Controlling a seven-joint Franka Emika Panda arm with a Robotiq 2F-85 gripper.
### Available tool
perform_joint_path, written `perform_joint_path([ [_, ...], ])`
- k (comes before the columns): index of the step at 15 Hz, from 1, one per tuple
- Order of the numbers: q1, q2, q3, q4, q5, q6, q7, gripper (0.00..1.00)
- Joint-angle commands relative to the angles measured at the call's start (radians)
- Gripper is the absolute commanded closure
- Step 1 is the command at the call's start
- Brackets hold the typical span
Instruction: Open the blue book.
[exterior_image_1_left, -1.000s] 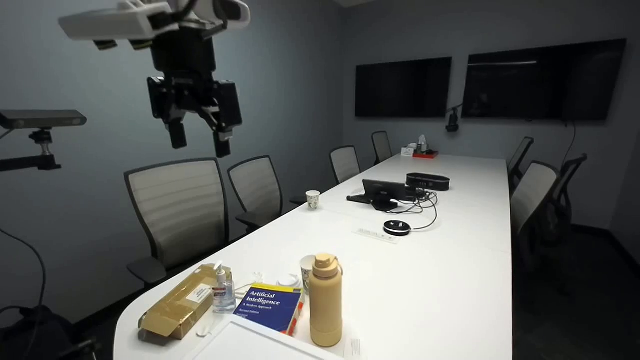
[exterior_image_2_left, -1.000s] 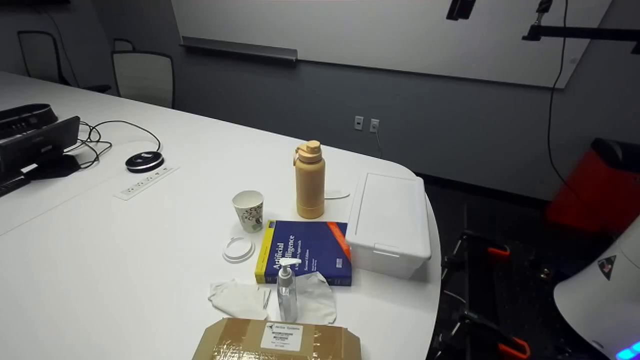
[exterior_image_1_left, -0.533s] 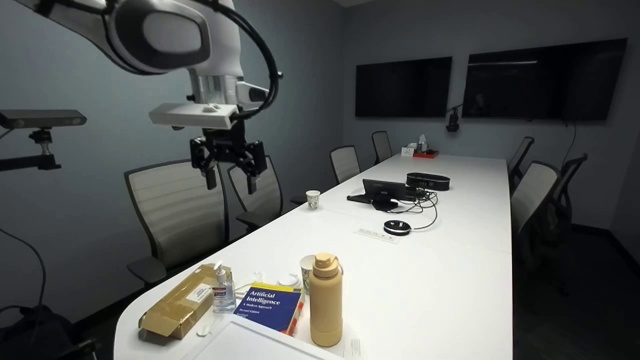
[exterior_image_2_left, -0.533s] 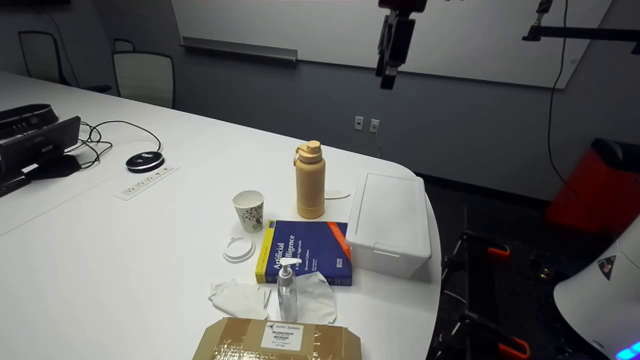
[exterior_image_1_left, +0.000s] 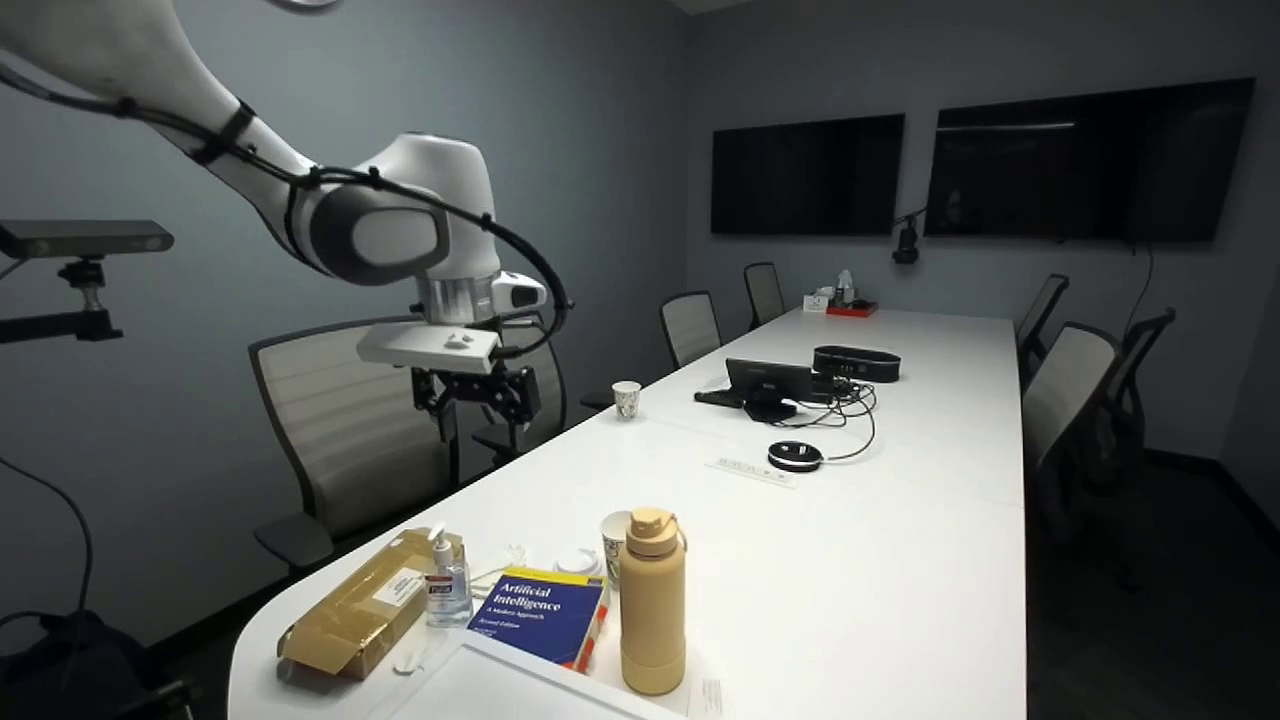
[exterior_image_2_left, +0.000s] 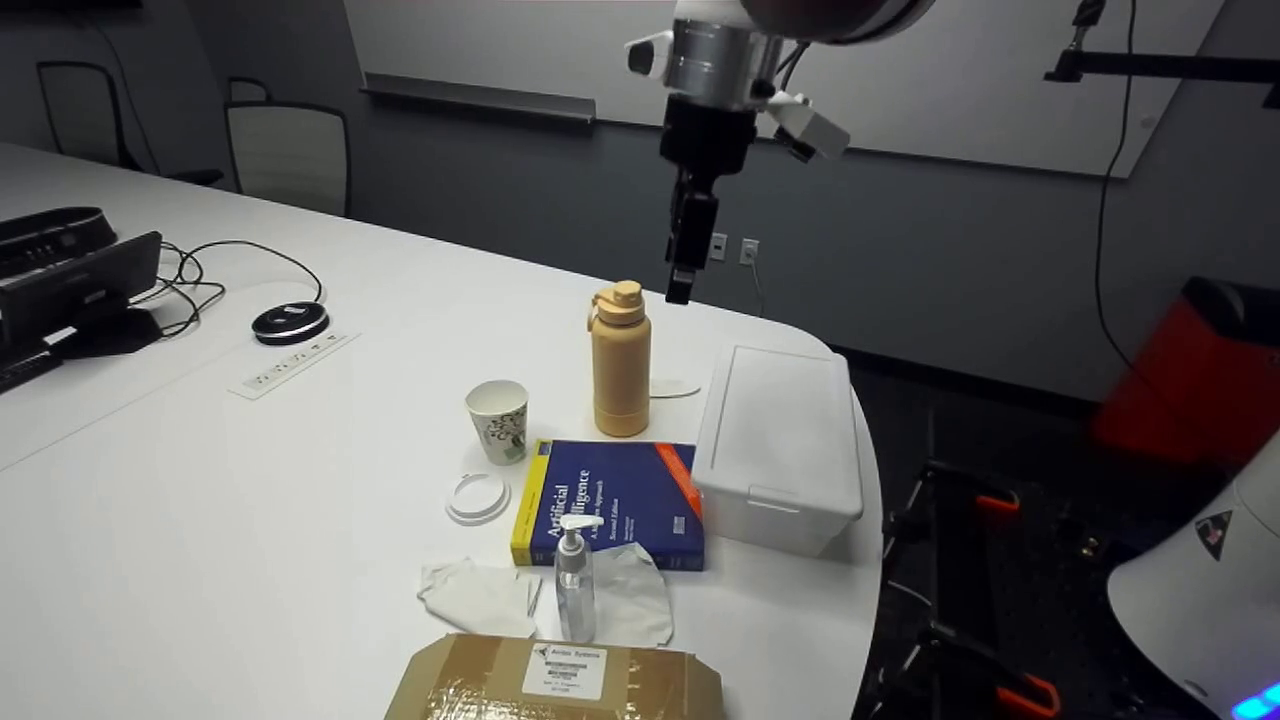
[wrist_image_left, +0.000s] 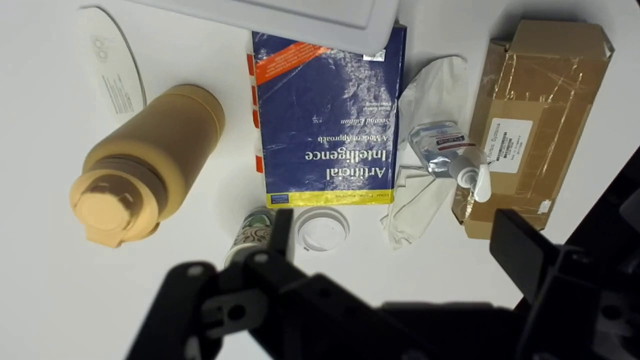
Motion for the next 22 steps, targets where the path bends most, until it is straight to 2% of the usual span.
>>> perform_joint_path([
  [1, -0.038, 0.090, 0.031, -0.003, 0.101, 0.082, -0.080, 0.00],
  [5, -0.088, 0.169, 0.076, 0.006, 0.249, 0.122, -0.205, 0.00],
  [7, -0.118, 0.185, 0.096, 0.014, 0.292, 0.103, -0.240, 0.00],
  [8, -0.120, 0.173, 0.101, 0.002, 0.243, 0.102, -0.194, 0.00],
  [13, -0.136, 0.187, 0.112, 0.008, 0.258, 0.102, -0.206, 0.00],
  [17, -0.168, 0.295, 0.132, 0.075, 0.298, 0.127, -0.241, 0.00],
  [22, -0.227, 0.453, 0.174, 0.192, 0.263, 0.115, -0.226, 0.00],
])
